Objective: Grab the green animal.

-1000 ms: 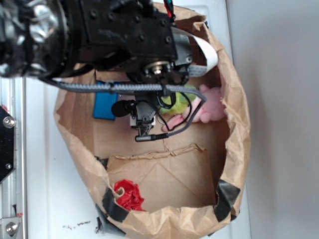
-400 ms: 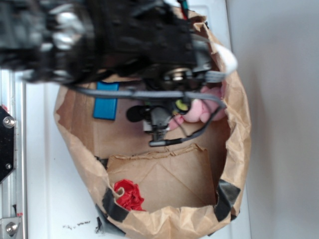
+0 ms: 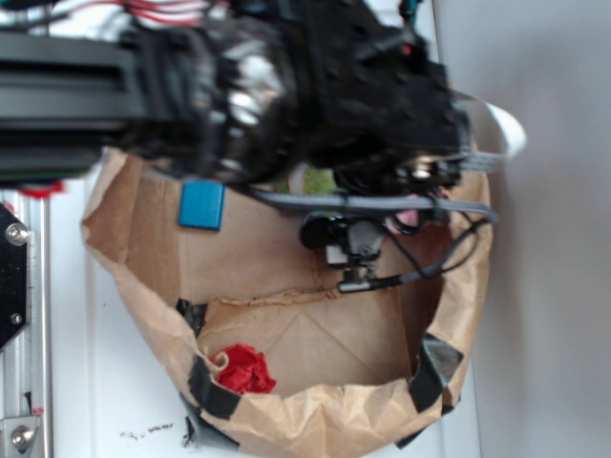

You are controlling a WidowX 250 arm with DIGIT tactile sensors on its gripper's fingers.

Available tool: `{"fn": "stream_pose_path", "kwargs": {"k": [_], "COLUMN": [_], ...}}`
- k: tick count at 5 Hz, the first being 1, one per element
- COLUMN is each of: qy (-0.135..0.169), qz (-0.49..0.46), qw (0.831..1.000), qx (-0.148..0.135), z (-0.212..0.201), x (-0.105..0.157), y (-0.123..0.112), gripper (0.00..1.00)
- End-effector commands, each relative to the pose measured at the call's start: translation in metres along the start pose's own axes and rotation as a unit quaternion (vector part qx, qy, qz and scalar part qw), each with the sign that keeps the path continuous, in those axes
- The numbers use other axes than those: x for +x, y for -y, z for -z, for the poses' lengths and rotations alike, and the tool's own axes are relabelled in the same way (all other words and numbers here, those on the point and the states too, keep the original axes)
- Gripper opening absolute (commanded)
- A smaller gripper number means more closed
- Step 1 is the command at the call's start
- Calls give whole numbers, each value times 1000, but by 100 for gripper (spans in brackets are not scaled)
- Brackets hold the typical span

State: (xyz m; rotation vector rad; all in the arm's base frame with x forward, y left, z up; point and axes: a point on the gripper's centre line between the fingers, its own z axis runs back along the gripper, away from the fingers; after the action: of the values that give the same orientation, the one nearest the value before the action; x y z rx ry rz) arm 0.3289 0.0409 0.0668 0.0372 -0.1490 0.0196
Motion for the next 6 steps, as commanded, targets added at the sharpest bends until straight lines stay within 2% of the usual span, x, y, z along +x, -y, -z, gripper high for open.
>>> {"fn": "stream_pose_path", "kwargs": {"k": [1,2,3,4,5,6], "qy": [24,41,32,24,33,32], "qz": [42,51,47,48,37,28], "qw": [999,997,998,998,998,999], "qx": [17,35,41,36,37,32], "z": [1,12,12,10,11,7], "x": [-16,-25,-28,-30,-20,-10], "y": [15,12,14,14,9,4], "gripper": [100,100,100,88,0,0]}}
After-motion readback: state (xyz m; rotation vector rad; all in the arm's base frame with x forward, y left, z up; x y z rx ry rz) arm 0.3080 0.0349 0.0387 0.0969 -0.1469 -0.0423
